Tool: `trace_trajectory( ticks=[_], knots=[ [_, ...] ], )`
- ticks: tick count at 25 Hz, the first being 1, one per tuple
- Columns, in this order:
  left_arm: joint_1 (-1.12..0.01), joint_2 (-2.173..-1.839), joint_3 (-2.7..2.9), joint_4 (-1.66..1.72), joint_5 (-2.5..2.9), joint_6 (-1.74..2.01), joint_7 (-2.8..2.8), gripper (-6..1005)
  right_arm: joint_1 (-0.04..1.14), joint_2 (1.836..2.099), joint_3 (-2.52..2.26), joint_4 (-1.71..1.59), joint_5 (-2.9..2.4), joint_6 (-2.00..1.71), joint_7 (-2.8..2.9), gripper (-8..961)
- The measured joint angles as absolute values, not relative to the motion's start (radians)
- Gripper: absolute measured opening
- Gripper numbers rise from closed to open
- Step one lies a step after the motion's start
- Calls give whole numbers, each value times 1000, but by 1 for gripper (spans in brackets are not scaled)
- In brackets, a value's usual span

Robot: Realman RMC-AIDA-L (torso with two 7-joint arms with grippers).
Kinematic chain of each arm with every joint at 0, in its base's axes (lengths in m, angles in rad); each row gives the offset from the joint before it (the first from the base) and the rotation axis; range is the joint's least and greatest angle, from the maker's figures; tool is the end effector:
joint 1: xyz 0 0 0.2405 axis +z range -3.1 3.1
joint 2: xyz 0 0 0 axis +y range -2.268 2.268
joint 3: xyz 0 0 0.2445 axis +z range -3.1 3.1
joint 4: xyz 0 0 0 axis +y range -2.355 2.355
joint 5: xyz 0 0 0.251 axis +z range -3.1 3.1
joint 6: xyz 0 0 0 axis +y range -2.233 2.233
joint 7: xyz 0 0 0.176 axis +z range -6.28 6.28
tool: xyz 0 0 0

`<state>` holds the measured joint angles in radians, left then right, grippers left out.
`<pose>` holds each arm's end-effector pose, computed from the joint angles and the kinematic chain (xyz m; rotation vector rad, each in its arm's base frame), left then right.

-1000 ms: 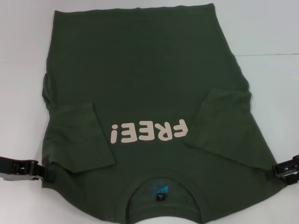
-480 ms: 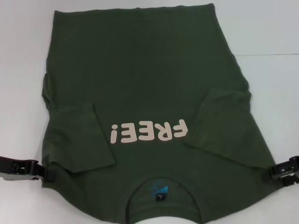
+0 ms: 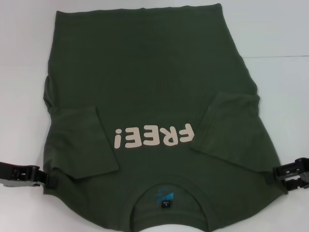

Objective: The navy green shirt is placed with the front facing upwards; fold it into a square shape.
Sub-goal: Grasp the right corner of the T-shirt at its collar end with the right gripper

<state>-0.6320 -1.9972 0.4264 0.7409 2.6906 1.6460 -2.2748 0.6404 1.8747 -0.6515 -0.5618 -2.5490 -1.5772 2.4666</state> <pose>-0.3377 0.3561 0.0303 -2.3188 -1.8399 -0.0826 0.3457 0.3623 0.0312 -2.1943 2.0358 -0.0160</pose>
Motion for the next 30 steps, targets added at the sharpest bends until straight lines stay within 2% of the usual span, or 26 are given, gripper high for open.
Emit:
trace_trajectory(
  ticks=[14, 23, 30],
  knots=[
    [-632, -1997, 426, 741, 2689, 1646, -2275, 37, 647, 1877, -621, -542, -2548, -1578, 2457, 927],
    [-632, -1997, 426, 740, 2689, 1647, -2275, 37, 668, 1831, -626, -554, -2555, -1633, 2481, 918],
    [-632, -1997, 426, 739, 2689, 1647, -2275, 37, 671, 1826, -634, -557, -2605, -1629, 2486, 910]
  ],
)
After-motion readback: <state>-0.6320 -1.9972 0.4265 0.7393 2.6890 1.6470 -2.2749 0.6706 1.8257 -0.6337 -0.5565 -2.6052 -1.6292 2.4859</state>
